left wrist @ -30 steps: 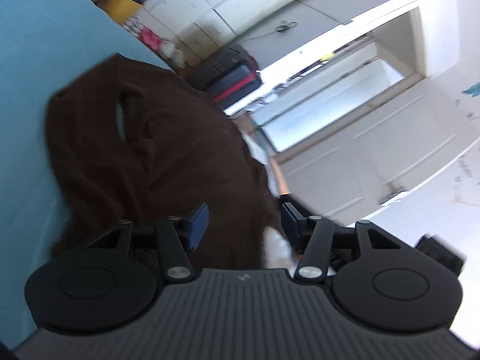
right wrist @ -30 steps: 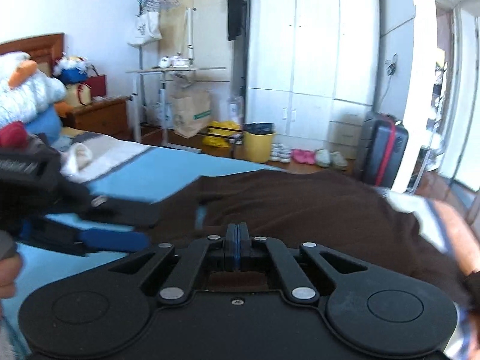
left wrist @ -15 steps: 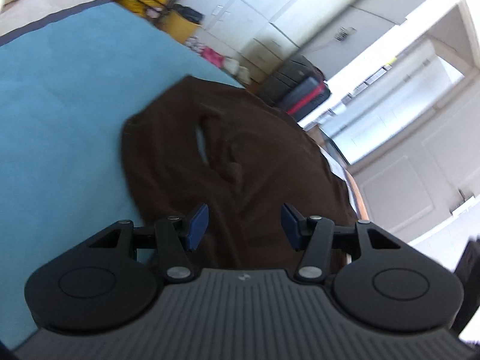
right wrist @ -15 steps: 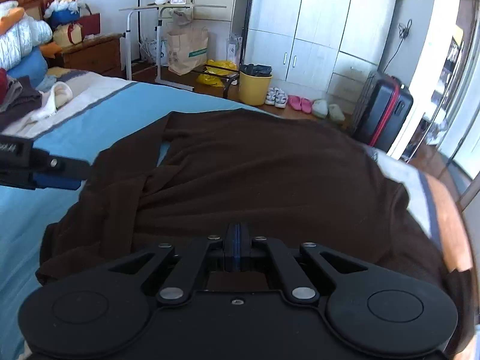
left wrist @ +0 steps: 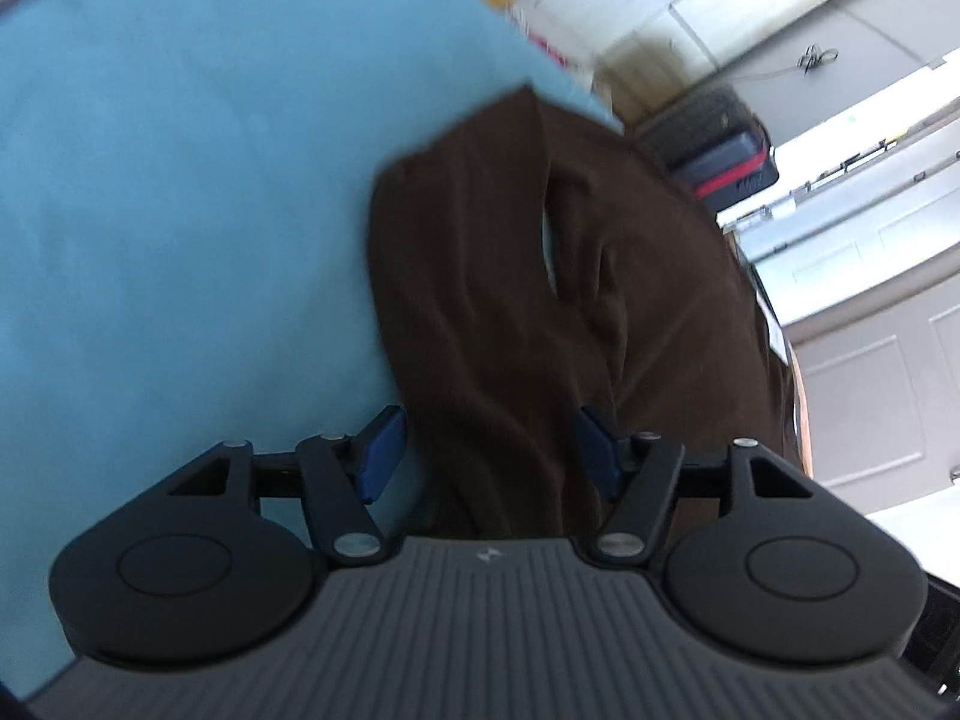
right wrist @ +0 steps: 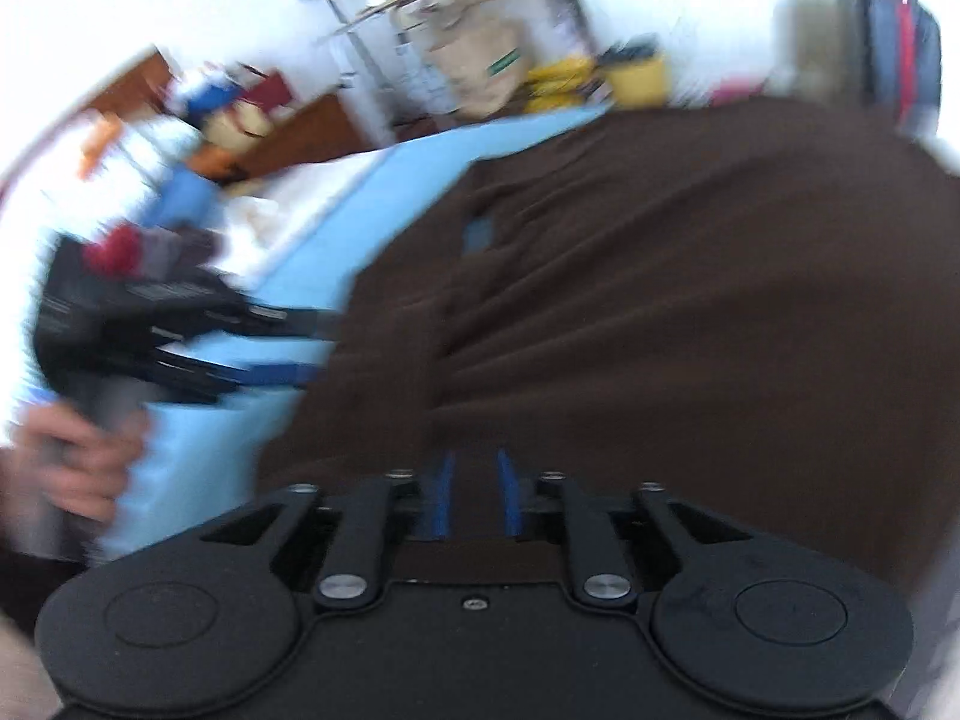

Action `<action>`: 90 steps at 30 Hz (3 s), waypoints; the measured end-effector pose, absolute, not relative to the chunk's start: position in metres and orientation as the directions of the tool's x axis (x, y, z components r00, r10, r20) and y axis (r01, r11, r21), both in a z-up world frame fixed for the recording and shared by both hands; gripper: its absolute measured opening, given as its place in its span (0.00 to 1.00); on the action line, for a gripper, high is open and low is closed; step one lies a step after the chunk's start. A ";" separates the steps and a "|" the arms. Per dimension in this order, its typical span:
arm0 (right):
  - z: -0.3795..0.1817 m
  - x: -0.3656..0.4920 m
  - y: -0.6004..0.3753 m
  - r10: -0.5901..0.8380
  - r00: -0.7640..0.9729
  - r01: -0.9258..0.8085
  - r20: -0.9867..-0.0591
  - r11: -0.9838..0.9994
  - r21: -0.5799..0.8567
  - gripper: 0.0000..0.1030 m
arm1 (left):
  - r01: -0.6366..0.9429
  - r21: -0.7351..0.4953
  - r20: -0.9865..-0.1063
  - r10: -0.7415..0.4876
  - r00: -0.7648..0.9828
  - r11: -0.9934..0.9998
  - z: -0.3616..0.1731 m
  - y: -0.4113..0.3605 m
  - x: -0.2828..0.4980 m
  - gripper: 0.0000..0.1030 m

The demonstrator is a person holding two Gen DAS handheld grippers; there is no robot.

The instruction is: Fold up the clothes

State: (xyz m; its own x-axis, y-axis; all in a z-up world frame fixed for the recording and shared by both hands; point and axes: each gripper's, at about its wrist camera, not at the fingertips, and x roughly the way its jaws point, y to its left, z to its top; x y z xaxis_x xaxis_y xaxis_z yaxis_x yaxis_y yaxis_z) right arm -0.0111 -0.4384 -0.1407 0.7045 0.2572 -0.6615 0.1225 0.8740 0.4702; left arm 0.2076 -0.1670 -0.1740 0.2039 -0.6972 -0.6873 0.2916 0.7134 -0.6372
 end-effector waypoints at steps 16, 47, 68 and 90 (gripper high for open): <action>-0.150 -0.005 -0.394 0.350 0.678 0.000 -0.646 0.879 0.476 0.07 | 0.409 -0.602 -0.627 -0.723 0.289 0.685 -0.154 -0.175 0.190 0.29; -0.114 -0.027 -0.512 0.024 0.691 0.328 -0.723 0.880 0.343 0.28 | 0.574 -0.597 -0.611 -0.782 0.128 0.560 -0.169 -0.235 0.130 0.45; -0.089 -0.018 -0.448 0.064 0.795 0.009 -0.603 0.993 0.117 0.08 | 0.580 -0.646 -0.519 -0.843 0.141 0.495 -0.163 -0.243 0.131 0.46; -0.094 -0.031 -0.533 -0.126 0.778 0.314 -0.615 0.926 0.208 0.08 | 0.639 -0.395 -0.615 -0.706 0.350 0.660 -0.096 -0.180 0.090 0.05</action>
